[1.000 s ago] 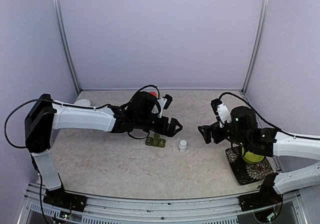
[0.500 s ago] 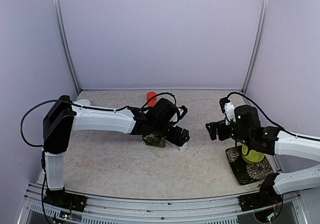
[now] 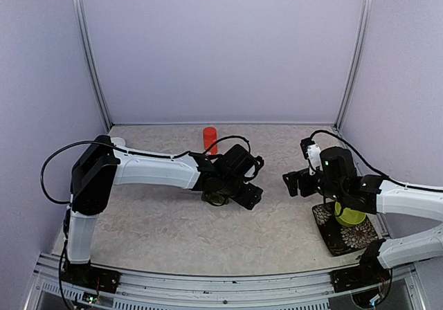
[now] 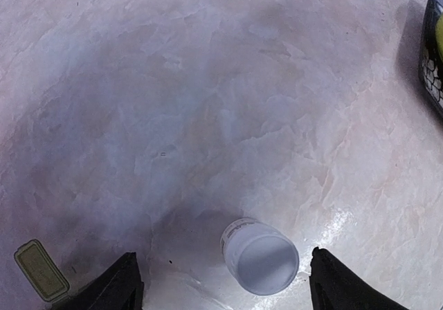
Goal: Sort the pills into containers
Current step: Pick up the pill bottle from the center of the board.
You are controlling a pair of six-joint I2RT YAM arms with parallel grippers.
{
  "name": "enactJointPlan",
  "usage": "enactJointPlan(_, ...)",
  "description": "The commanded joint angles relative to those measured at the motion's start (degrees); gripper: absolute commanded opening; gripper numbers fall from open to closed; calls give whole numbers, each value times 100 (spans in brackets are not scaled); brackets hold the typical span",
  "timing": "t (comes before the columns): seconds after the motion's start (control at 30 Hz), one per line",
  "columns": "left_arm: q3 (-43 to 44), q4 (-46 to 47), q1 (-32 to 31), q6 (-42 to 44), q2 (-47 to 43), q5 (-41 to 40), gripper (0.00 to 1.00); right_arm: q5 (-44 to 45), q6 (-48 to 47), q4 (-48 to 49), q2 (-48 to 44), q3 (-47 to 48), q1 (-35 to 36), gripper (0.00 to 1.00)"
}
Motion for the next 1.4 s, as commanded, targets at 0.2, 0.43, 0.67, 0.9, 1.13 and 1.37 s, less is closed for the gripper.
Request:
enactJointPlan(0.2,278,-109,-67,112,372,-78,75,-66,30,189,178,19,-38,100)
enactJointPlan(0.43,286,-24,-68,102,428,23,57,-79,26,209,298,13,-39,100)
enactJointPlan(0.67,259,26,-64,127,389,26,43,-113,40,268,408,2,-38,100)
enactJointPlan(0.9,260,113,-64,139,405,1,52,-220,57,304,485,-11,-39,100)
enactJointPlan(1.13,212,306,-44,122,401,-18,50,-258,54,321,538,-18,-38,100)
enactJointPlan(1.37,184,402,35,86,432,50,45,-268,36,328,587,13,-39,100)
